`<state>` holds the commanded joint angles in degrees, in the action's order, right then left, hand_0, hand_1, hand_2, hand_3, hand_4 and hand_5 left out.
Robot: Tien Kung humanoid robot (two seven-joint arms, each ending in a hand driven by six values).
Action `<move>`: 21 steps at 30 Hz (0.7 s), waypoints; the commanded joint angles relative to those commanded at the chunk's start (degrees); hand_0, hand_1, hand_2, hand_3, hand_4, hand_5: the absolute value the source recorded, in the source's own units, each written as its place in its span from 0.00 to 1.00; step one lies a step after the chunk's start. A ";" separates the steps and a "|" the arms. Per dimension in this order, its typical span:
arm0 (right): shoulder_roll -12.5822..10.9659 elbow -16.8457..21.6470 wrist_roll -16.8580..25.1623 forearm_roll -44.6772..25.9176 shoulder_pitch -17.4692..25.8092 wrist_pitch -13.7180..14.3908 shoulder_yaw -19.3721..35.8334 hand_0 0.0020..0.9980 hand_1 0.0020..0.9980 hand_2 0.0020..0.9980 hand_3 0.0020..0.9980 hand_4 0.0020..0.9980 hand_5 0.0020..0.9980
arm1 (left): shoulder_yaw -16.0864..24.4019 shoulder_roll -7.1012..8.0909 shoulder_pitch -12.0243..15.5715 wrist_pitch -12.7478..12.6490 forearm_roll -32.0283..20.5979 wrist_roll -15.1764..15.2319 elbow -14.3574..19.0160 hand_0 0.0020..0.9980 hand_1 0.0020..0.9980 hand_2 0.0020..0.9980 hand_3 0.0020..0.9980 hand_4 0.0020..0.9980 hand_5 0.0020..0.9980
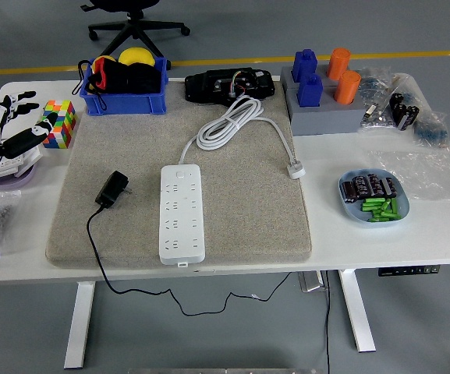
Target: Pull the plug out,throw it away,press the button
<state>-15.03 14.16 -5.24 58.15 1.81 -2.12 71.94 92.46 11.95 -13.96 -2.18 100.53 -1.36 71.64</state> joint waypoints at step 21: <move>-0.19 -0.04 0.00 -0.04 -0.07 0.05 -0.32 0.73 0.68 0.66 0.64 0.75 0.59 | -0.28 -0.03 -0.09 0.01 0.03 0.02 0.44 0.88 0.82 0.77 0.83 0.75 0.45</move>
<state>-15.22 14.11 -5.25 58.11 1.74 -2.07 71.62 92.19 11.92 -14.05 -2.18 100.56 -1.35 72.08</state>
